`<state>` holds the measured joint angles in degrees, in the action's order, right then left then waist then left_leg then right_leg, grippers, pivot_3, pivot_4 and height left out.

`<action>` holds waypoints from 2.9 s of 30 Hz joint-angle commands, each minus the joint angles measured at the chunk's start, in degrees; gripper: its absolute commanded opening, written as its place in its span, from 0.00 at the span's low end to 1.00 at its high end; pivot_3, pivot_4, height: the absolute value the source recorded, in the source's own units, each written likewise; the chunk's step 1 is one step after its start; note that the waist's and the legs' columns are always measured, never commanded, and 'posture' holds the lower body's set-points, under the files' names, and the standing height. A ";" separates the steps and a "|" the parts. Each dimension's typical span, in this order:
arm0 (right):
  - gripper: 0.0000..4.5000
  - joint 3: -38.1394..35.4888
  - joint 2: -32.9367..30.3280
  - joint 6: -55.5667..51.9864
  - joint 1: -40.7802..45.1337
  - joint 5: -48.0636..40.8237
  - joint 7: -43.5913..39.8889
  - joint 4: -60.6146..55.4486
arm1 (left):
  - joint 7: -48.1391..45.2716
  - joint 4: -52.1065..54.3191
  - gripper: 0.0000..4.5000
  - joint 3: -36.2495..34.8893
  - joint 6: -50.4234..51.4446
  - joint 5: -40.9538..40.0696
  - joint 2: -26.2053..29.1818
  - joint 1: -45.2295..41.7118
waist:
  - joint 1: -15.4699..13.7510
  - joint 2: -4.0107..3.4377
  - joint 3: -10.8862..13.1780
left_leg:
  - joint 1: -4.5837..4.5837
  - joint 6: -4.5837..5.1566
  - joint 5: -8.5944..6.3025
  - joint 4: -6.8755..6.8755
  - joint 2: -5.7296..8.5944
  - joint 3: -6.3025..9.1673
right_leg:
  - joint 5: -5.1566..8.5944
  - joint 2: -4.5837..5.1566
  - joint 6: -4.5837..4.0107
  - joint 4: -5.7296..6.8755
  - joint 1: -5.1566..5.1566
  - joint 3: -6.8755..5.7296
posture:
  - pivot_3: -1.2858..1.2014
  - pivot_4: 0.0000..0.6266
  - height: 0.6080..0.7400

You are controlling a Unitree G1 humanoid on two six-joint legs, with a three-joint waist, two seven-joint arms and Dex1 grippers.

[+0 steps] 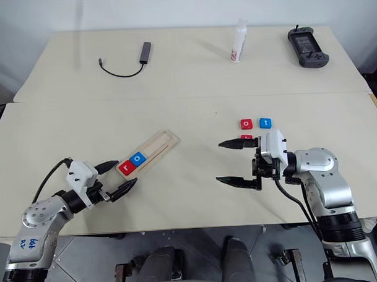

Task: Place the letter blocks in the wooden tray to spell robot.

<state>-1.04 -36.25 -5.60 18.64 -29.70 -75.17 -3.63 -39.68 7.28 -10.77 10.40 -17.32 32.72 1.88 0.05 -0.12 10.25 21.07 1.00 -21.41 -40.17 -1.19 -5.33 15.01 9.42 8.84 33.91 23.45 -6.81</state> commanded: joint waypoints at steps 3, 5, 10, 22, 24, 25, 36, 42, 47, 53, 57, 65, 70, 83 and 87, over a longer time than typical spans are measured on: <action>0.99 -2.35 -0.74 -0.13 -0.57 -1.32 1.42 -3.08 | -0.62 -2.92 1.00 1.77 2.37 1.39 1.27 -1.86 | -0.06 -0.02 -0.01 | -0.03 0.00 0.00 -0.02 0.00 0.01 | 0.00 0.00 0.00 0.03 -0.02 0.00 | 0.52 0.24 1.00; 0.99 -2.51 -0.66 -0.12 -0.59 -1.25 1.80 -3.12 | -1.34 -3.89 1.00 2.60 3.07 1.78 1.91 -2.32 | -0.08 -0.03 -0.02 | -0.03 0.00 0.00 -0.02 0.00 0.00 | 0.00 0.00 0.00 0.04 -0.02 0.01 | 0.52 0.24 1.00; 1.00 -2.77 -0.58 -0.24 -0.40 -1.11 2.12 -3.15 | -1.35 -5.37 0.76 2.68 3.44 1.80 2.26 -2.88 | -0.01 -0.16 -0.10 | -0.09 0.00 0.00 -0.01 0.00 0.00 | 0.00 0.00 0.00 0.04 -0.06 0.02 | 0.52 0.24 1.00; 1.00 -10.27 -6.43 -0.13 -8.71 -1.20 3.24 -6.07 | -15.17 -5.98 0.76 10.39 -5.31 1.02 1.89 -14.19 | -1.70 -0.21 -0.13 | 0.02 0.00 0.00 -0.02 0.05 0.02 | 0.00 0.01 0.00 -0.02 -0.02 -0.03 | 0.52 0.24 1.00; 1.00 -14.79 -8.47 -0.56 -14.03 -2.04 3.32 -8.20 | -17.43 -6.70 0.76 13.75 -6.15 2.16 1.31 -17.27 | -1.77 -0.21 -0.13 | 0.06 0.01 0.00 -0.02 0.07 0.04 | 0.00 0.01 0.00 -0.04 -0.04 -0.07 | 0.52 0.24 1.00; 1.00 -17.02 -9.30 -1.00 -16.52 -2.64 3.38 -9.20 | -18.17 -7.21 0.76 15.12 -6.49 2.72 0.96 -18.58 | -1.69 -0.21 -0.13 | 0.06 0.01 0.00 -0.02 0.08 0.00 | 0.00 0.01 0.01 -0.06 -0.03 -0.05 | 0.52 0.24 1.00; 1.00 -33.09 -7.05 -0.27 -40.29 -3.45 7.26 -17.03 | -23.86 -19.43 0.76 26.98 -10.38 9.47 -6.29 -32.44 | -1.06 -0.09 -0.13 | -0.07 0.05 0.02 0.02 0.08 -0.07 | -0.03 0.00 0.06 -0.08 -0.09 0.04 | 0.52 0.24 1.00; 1.00 -33.53 -4.41 -0.49 -43.03 -3.66 10.57 -18.80 | -24.84 -21.16 0.98 25.99 -9.69 9.16 -5.69 -32.82 | -1.44 -0.07 -0.12 | -0.02 0.05 0.01 -0.07 0.07 -0.05 | -0.03 -0.01 0.06 -0.07 -0.09 0.08 | 0.52 0.24 1.00; 1.00 -35.86 -2.00 0.47 -43.97 -3.86 13.85 -16.80 | -24.70 -19.32 0.99 22.97 -9.12 6.83 -4.59 -30.70 | -1.68 -0.07 -0.12 | 0.00 0.05 0.01 -0.07 0.07 0.01 | -0.03 -0.01 0.06 -0.07 -0.09 0.05 | 0.52 0.24 1.00; 1.00 -41.78 0.57 0.98 -45.43 -5.61 16.67 -11.68 | -27.88 -17.68 0.99 13.27 -10.15 -1.66 -1.33 -25.68 | -1.43 -0.07 -0.12 | -0.01 0.06 0.01 -0.05 0.04 0.01 | -0.03 -0.02 0.06 -0.07 -0.08 0.05 | 0.52 0.24 1.00; 1.00 -41.02 1.32 4.57 -44.27 -2.93 16.64 -5.67 | -30.08 -18.79 0.99 9.31 -15.31 -3.03 0.78 -22.71 | -1.31 -0.09 -0.14 | -0.06 0.06 0.01 -0.05 0.03 -0.03 | -0.03 -0.01 0.05 -0.07 -0.09 0.09 | 0.52 0.24 1.00; 1.00 -31.04 -6.85 -10.00 -27.01 -2.02 26.21 -6.66 | -27.98 -12.93 0.99 6.72 -13.14 -4.70 2.01 -17.23 | -0.65 -0.14 -0.16 | -0.11 0.06 0.01 -0.08 -0.01 -0.08 | -0.04 -0.01 0.03 0.02 -0.08 0.18 | 0.52 0.24 1.00; 1.00 -18.15 -16.21 -28.94 -7.53 0.34 31.45 -5.36 | -26.90 -7.63 0.99 7.42 -10.61 -6.24 1.14 -13.80 | 0.16 -0.28 -0.18 | -0.11 0.04 0.01 -0.10 -0.06 -0.05 | -0.03 -0.03 -0.05 0.15 0.03 0.17 | 0.52 0.24 1.00; 1.00 3.51 -14.17 -42.02 20.38 12.14 33.56 11.25 | -20.26 -0.71 0.99 7.40 -9.04 -5.63 -0.20 -8.65 | -0.50 -0.27 -0.18 | 0.19 0.07 0.00 -0.02 0.04 -0.01 | -0.03 0.03 -0.05 -0.06 0.12 -0.03 | 0.52 0.24 1.00; 1.00 3.22 -12.69 -42.69 21.19 12.40 33.34 11.51 | -19.05 -0.08 0.99 7.67 -9.04 -5.67 -0.32 -8.54 | 0.01 -0.27 -0.18 | 0.19 0.06 0.00 -0.01 0.04 -0.01 | -0.03 0.03 -0.04 -0.05 0.11 -0.04 | 0.52 0.24 1.00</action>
<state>3.55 -48.54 -48.64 38.44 -17.78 -41.64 8.73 -59.25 4.58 -2.25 1.66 -22.32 32.43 -6.81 0.06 -0.40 10.07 21.26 1.06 -21.41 -40.18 -1.16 -5.34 14.98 9.45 8.80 33.86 23.57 -6.85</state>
